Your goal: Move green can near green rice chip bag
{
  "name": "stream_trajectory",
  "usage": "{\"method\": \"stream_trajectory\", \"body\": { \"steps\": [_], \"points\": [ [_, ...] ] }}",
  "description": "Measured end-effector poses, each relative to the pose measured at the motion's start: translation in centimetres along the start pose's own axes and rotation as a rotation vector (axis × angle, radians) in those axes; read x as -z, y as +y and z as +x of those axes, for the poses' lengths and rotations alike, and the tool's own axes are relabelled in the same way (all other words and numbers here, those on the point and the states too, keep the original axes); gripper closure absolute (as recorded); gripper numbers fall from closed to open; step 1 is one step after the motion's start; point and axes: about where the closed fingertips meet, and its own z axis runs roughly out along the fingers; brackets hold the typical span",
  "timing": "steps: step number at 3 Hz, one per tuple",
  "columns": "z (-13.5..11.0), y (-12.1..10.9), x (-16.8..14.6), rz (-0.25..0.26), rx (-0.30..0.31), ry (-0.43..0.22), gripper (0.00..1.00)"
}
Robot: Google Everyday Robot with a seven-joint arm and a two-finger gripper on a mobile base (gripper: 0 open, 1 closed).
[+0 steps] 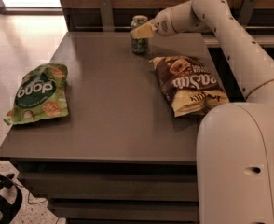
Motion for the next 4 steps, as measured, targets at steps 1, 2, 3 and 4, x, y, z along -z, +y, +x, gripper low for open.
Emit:
{"method": "stream_trajectory", "body": {
  "steps": [1, 2, 3, 4],
  "points": [
    [-1.2, 1.9, 3.0, -0.057, 0.034, -0.013, 1.0],
    [-2.7, 4.8, 5.5, -0.099, 0.087, -0.02, 1.0],
    [-3.6, 8.5, 7.2, -0.129, 0.142, -0.021, 1.0],
    [-3.3, 12.5, 7.8, -0.166, 0.181, -0.017, 1.0]
  ]
}}
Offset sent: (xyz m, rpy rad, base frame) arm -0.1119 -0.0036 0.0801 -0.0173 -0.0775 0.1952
